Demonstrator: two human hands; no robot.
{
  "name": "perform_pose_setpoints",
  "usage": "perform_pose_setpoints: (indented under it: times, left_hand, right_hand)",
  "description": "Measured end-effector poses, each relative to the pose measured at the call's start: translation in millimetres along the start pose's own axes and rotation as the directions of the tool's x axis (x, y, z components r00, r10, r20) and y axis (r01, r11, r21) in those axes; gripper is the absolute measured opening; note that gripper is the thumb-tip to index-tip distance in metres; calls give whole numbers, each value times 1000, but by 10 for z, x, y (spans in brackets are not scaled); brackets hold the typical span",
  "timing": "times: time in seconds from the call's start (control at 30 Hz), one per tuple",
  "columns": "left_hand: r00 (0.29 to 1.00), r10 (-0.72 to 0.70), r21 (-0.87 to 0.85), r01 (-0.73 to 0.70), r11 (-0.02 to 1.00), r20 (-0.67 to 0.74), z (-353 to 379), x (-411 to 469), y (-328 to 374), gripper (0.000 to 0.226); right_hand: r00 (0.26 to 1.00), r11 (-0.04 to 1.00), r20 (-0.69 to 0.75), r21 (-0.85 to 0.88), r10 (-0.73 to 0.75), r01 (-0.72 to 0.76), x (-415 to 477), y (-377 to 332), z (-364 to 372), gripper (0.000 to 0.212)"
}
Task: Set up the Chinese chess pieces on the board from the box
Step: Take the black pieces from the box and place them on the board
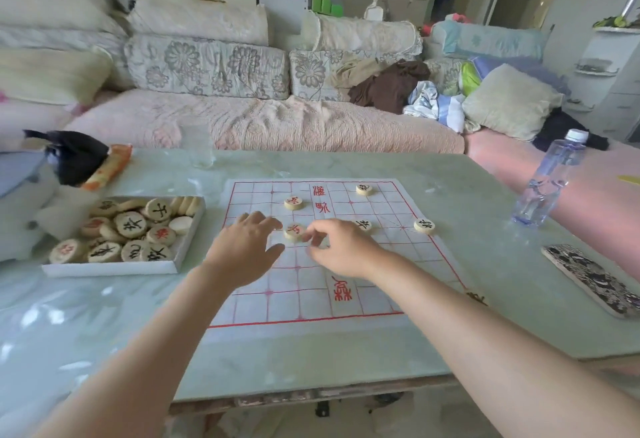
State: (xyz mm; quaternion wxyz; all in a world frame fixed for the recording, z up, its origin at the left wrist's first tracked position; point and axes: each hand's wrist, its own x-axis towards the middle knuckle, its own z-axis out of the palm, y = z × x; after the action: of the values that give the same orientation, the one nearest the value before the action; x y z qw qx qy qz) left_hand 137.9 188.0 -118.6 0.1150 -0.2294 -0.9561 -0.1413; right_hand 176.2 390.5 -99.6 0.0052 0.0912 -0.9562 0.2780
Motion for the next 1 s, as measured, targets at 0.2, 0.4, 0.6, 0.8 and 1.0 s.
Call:
perform_pose_setpoints:
  times: [0.2, 0.4, 0.6, 0.8, 1.0]
  left_hand:
    - [978, -193, -46, 190, 981, -74, -420, -187, -887, 30]
    - [930, -327, -135, 307, 942, -168, -773, -427, -1670, 23]
    - [917, -397, -97, 392, 915, -41, -673, -590, -1871, 30]
    - [900, -435, -69, 436, 897, 35, -559, -628, -1939, 37]
    - [881, -471, -152, 471, 869, 42, -544, -665, -1973, 45]
  right_hand:
    - [986, 990, 83, 8, -144, 144, 702, -726, 528, 25]
    - [959, 966, 154, -72, -237, 250, 1249, -1350, 1010, 38]
    - [946, 946, 194, -149, -259, 289, 1650, -1674, 1290, 37]
    - [936, 909, 283, -294, -212, 295, 1900, -1753, 1524, 43]
    - [935, 930, 225, -184, -276, 319, 1894, -1695, 1540, 35]
